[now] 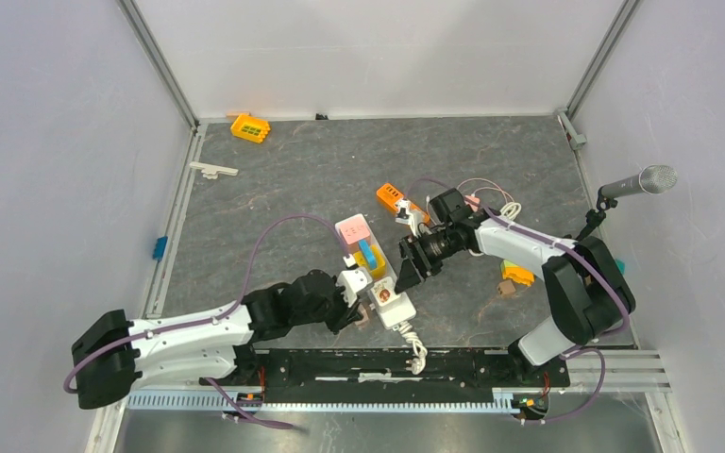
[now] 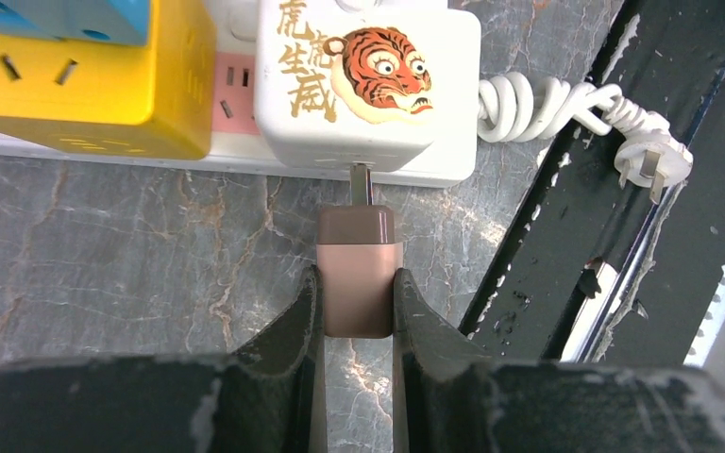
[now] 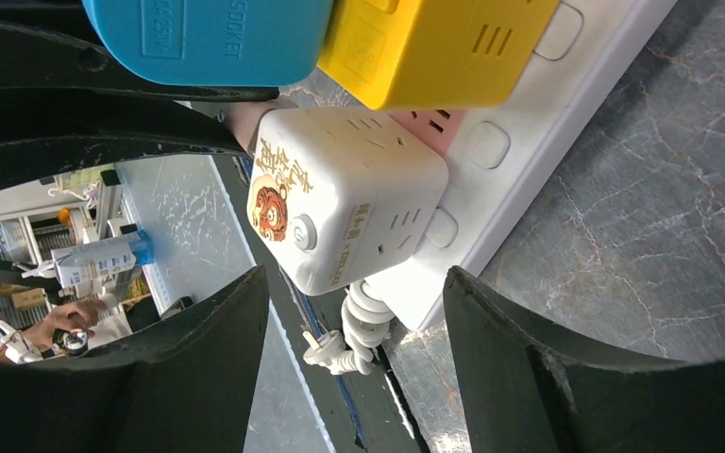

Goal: Insert the plug
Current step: Insert the plug into the socket, then move the socket to the center of the board.

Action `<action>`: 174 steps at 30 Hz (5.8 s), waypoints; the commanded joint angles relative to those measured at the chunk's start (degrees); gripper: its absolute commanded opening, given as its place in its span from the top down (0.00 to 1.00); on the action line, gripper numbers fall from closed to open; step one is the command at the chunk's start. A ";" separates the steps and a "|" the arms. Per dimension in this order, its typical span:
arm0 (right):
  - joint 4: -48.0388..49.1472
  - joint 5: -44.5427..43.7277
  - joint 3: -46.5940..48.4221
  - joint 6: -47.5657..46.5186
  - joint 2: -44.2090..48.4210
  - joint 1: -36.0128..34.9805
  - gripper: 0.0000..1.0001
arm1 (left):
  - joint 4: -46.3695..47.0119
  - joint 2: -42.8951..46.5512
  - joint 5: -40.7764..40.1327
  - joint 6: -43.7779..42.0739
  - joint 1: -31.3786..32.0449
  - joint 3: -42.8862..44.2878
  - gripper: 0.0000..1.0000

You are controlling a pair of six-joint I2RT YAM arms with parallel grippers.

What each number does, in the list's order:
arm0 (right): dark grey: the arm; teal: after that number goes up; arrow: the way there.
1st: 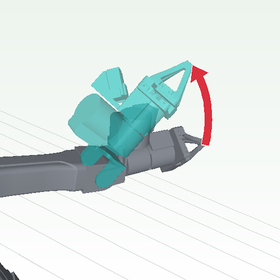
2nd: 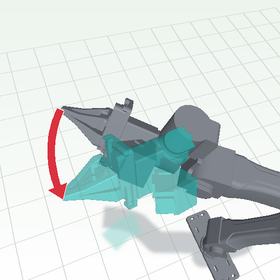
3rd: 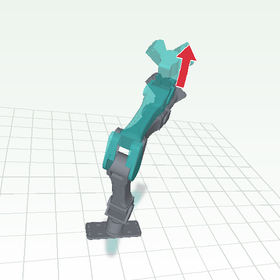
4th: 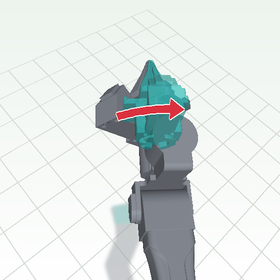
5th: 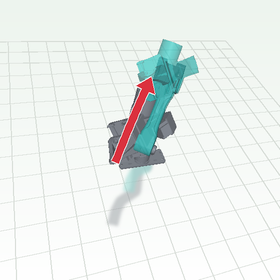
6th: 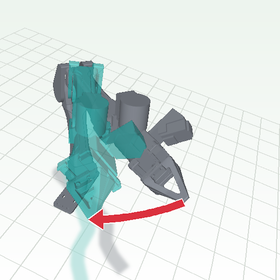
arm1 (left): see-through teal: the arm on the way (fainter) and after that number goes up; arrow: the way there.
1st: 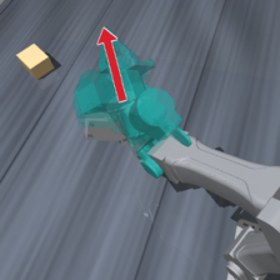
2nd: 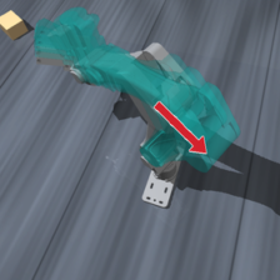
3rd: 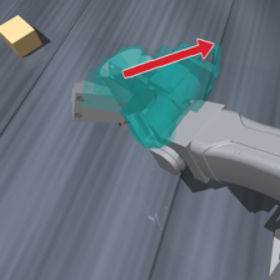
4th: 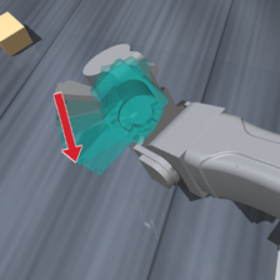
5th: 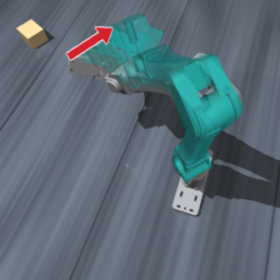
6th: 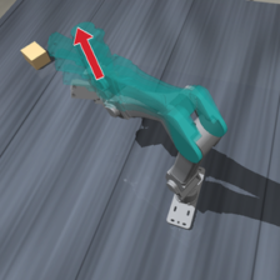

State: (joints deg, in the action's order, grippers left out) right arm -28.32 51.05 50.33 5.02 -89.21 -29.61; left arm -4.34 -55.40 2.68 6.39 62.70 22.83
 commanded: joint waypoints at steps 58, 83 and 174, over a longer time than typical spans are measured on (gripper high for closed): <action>-2.10 2.63 3.20 -2.36 -6.80 -4.93 0.61 | 9.97 -3.54 -19.62 0.89 9.81 5.05 0.98; -7.03 5.16 4.52 -7.42 -10.37 -8.48 0.71 | 18.47 -13.00 -25.62 -1.53 9.81 12.86 0.98; -0.31 -16.22 28.58 7.90 -28.90 -5.82 0.72 | -34.30 -15.03 12.94 36.22 -47.68 44.59 0.00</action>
State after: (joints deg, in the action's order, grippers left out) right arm -25.91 38.87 78.35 11.92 -117.82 -35.75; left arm -37.43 -74.28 20.67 44.93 15.22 65.80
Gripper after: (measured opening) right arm 0.572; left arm 0.993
